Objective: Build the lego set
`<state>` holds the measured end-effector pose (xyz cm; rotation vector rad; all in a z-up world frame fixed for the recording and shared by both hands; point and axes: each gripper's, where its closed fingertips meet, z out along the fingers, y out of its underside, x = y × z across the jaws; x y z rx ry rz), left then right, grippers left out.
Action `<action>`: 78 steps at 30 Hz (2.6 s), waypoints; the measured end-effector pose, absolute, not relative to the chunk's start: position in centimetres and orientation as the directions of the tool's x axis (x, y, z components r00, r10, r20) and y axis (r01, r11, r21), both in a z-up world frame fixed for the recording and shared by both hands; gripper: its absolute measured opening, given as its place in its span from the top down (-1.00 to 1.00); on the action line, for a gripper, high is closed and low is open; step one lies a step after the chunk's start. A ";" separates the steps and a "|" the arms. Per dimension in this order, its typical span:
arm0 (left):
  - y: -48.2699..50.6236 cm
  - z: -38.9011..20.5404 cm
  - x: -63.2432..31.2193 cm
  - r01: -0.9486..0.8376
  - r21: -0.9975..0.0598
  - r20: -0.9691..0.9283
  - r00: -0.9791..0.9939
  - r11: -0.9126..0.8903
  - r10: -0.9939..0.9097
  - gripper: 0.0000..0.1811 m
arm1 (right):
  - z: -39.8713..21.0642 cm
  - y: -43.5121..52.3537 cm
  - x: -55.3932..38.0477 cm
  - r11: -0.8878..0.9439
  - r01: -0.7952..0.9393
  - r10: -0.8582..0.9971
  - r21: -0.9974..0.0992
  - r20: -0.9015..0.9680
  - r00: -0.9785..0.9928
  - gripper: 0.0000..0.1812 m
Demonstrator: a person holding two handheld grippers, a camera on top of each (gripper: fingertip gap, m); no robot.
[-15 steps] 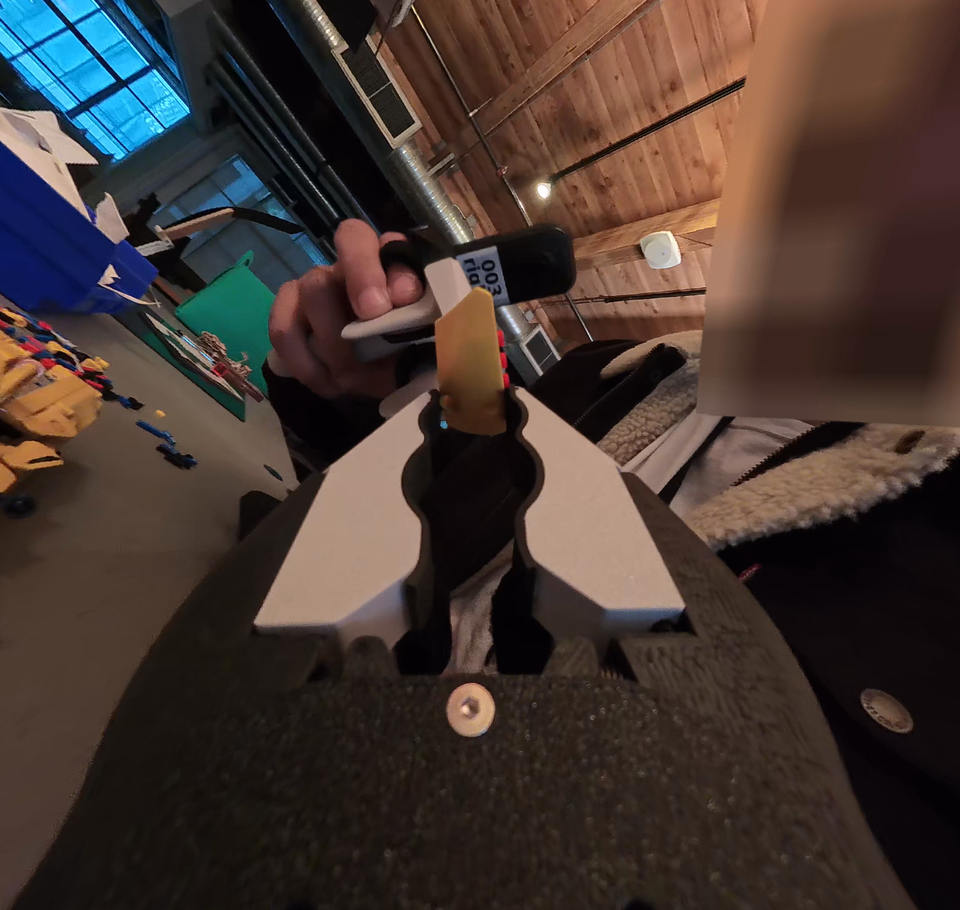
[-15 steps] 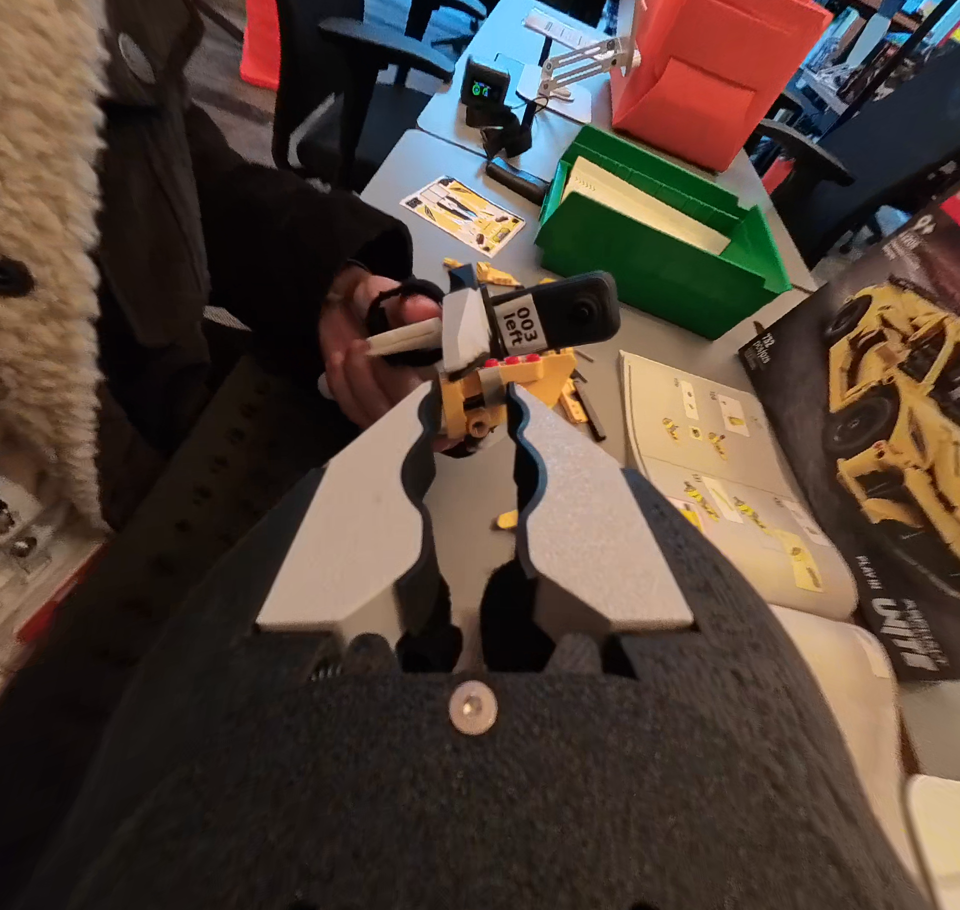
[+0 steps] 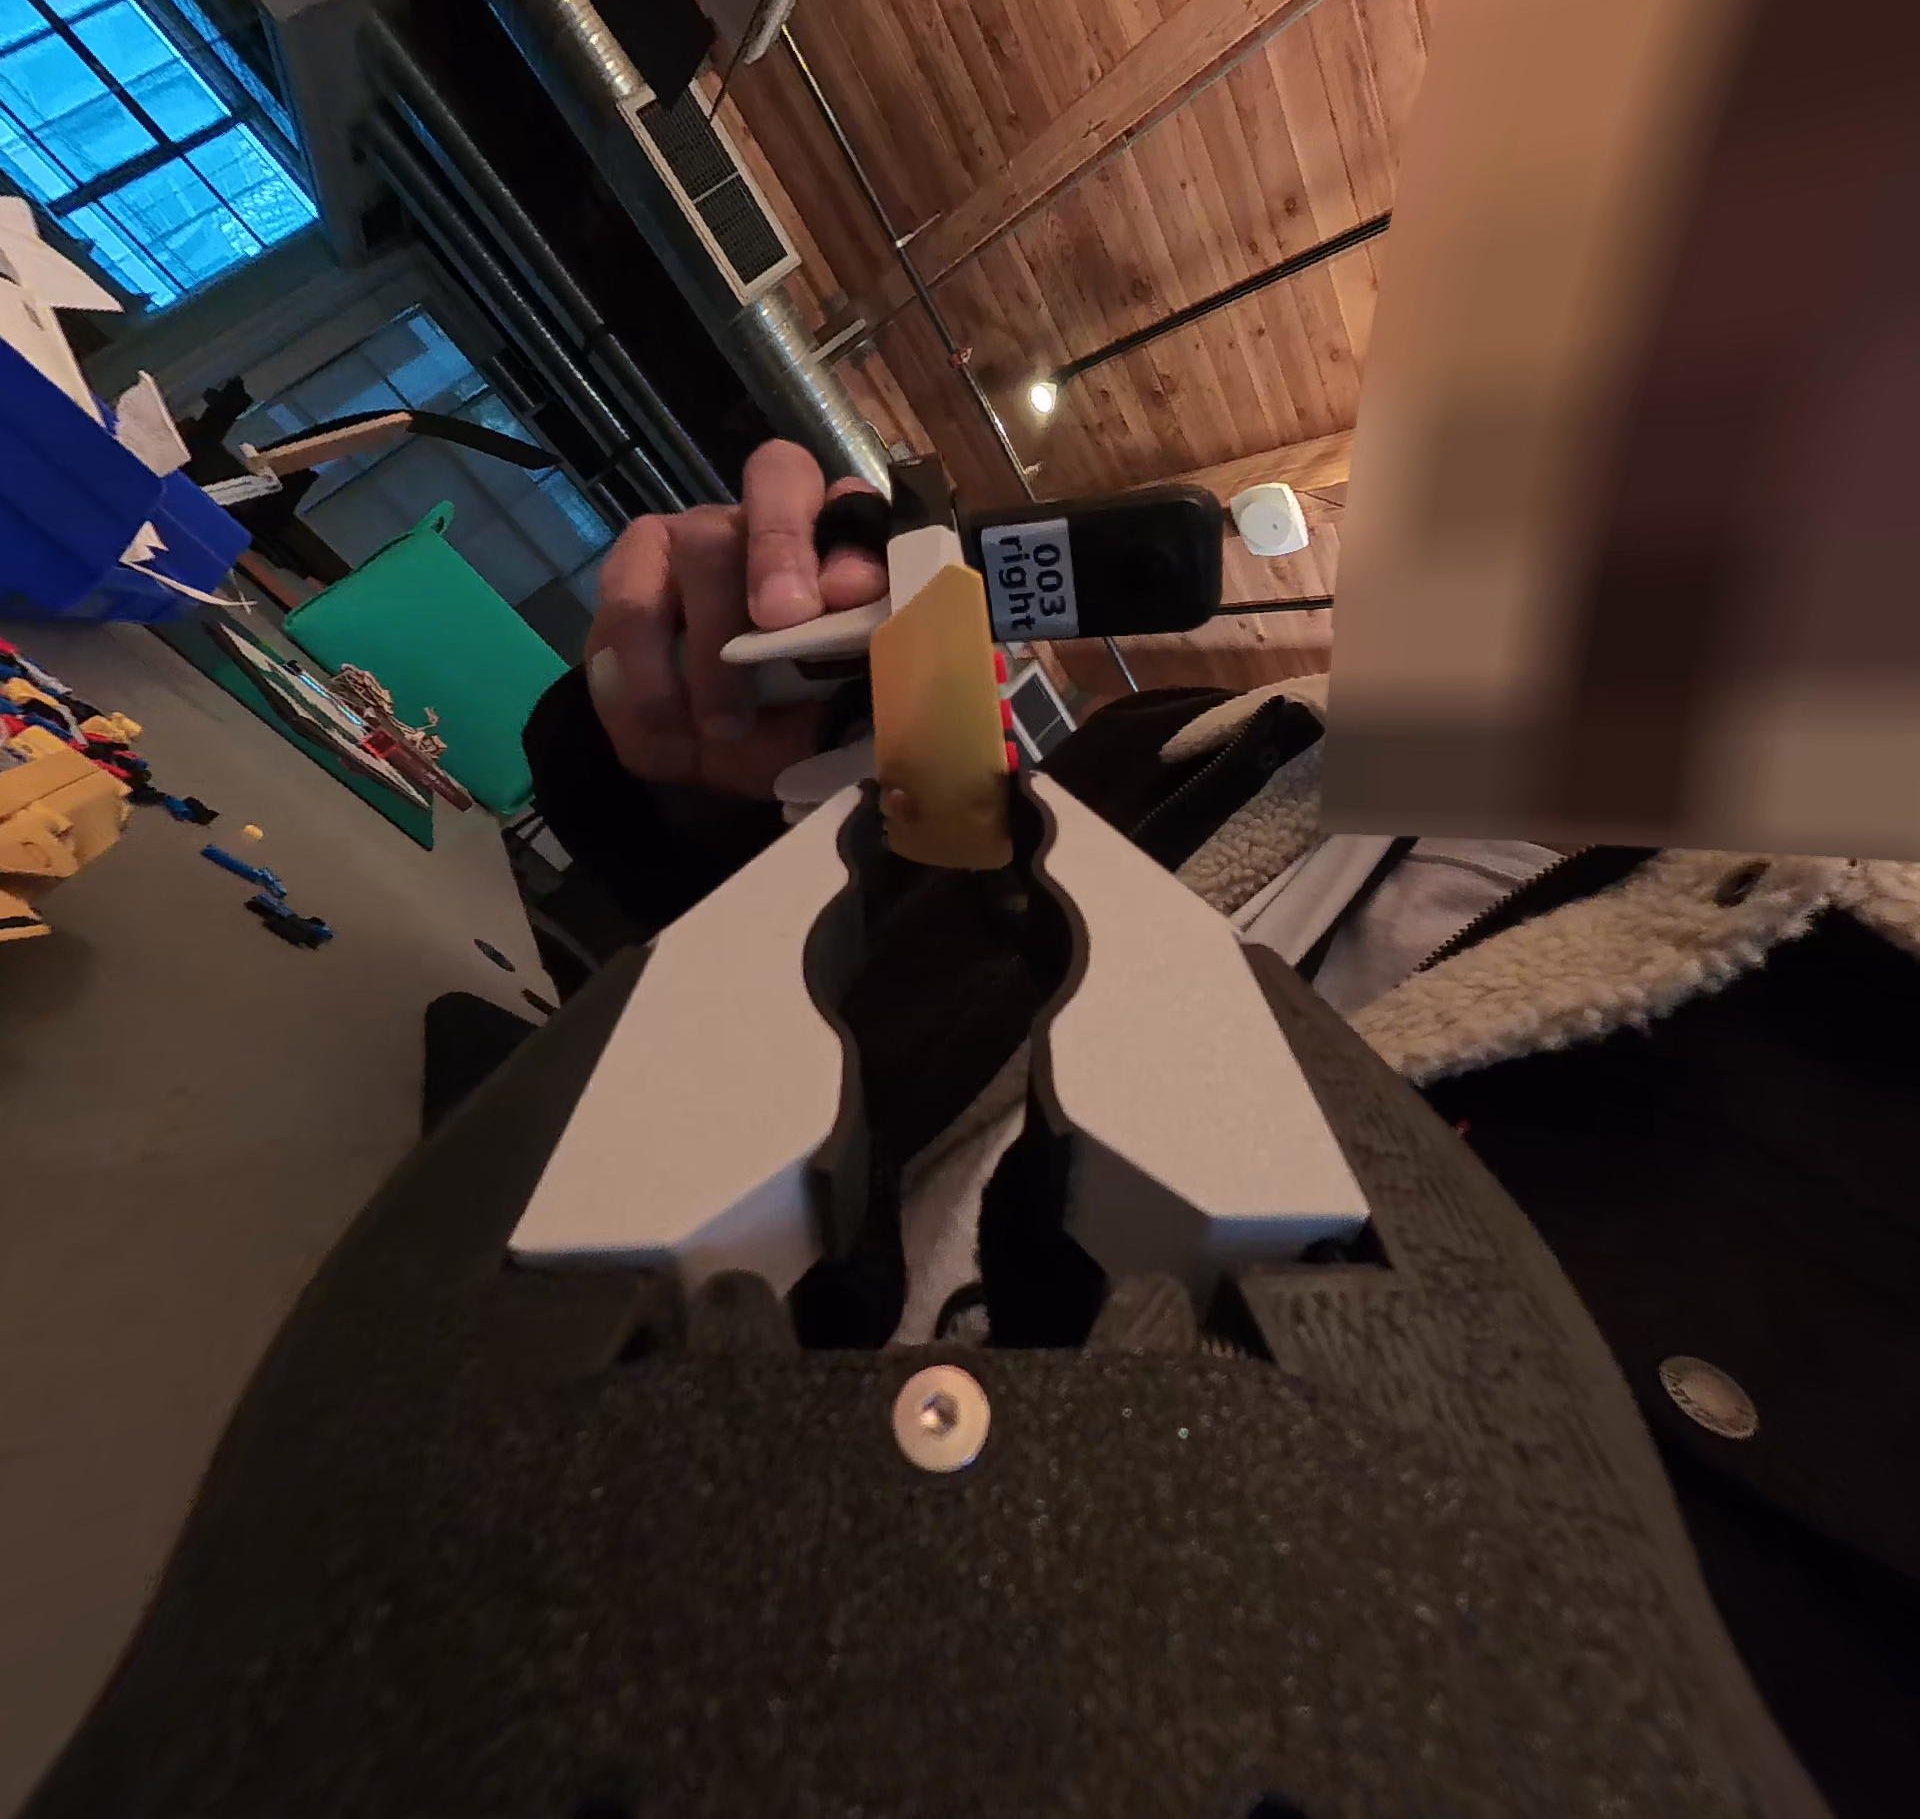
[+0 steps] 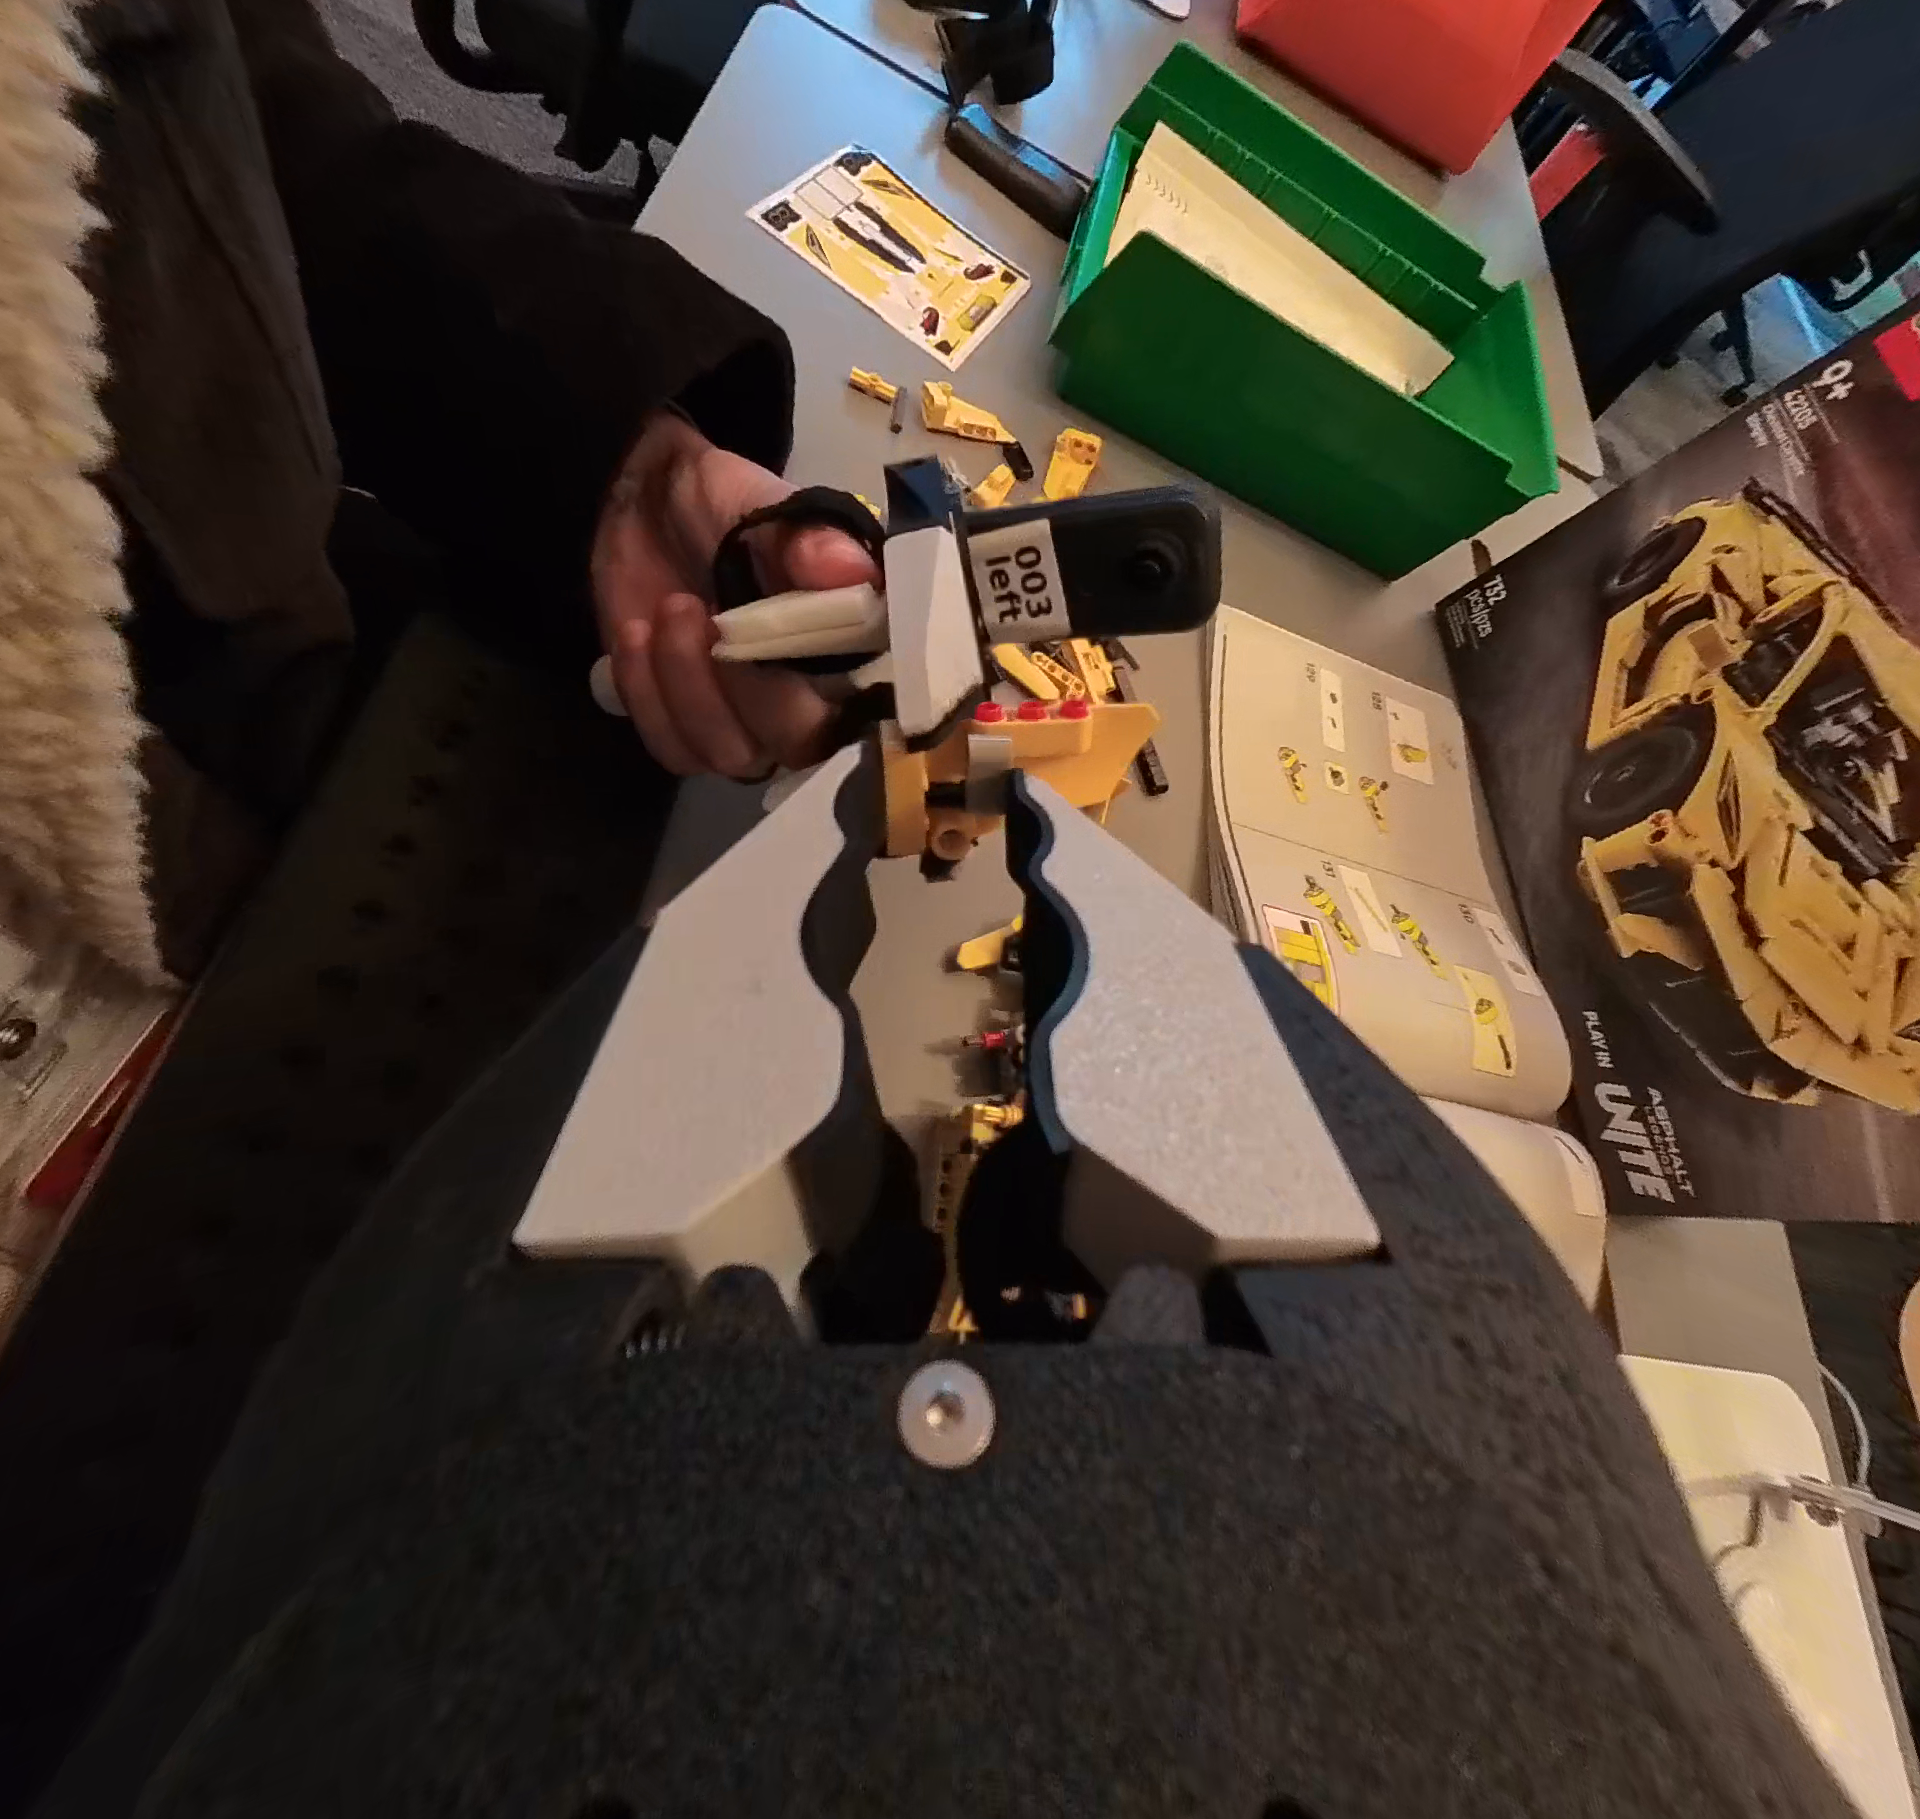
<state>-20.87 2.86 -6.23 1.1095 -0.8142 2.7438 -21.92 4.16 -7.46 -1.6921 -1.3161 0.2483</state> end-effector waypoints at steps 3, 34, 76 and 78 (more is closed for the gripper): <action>2.7 -6.3 -20.8 -0.277 -0.435 0.669 -0.737 -0.857 -0.101 0.73 | -7.6 4.0 -21.8 0.032 0.661 0.840 -0.749 0.379 0.389 0.76; 2.7 -6.9 -20.4 -0.352 -0.327 0.691 -0.722 -0.877 0.032 0.73 | -8.3 3.7 -21.3 -0.071 0.688 0.917 -0.722 0.223 0.329 0.75; 0.4 -5.7 -21.9 -0.314 -0.547 0.621 -0.774 -0.776 -0.125 0.74 | -6.6 0.8 -23.0 -0.015 0.520 0.984 -0.854 0.079 0.158 0.68; -0.2 -5.5 -22.2 -0.325 -0.572 0.603 -0.789 -0.753 -0.117 0.74 | -6.1 -0.1 -23.1 -0.056 0.479 0.994 -0.876 -0.004 0.109 0.70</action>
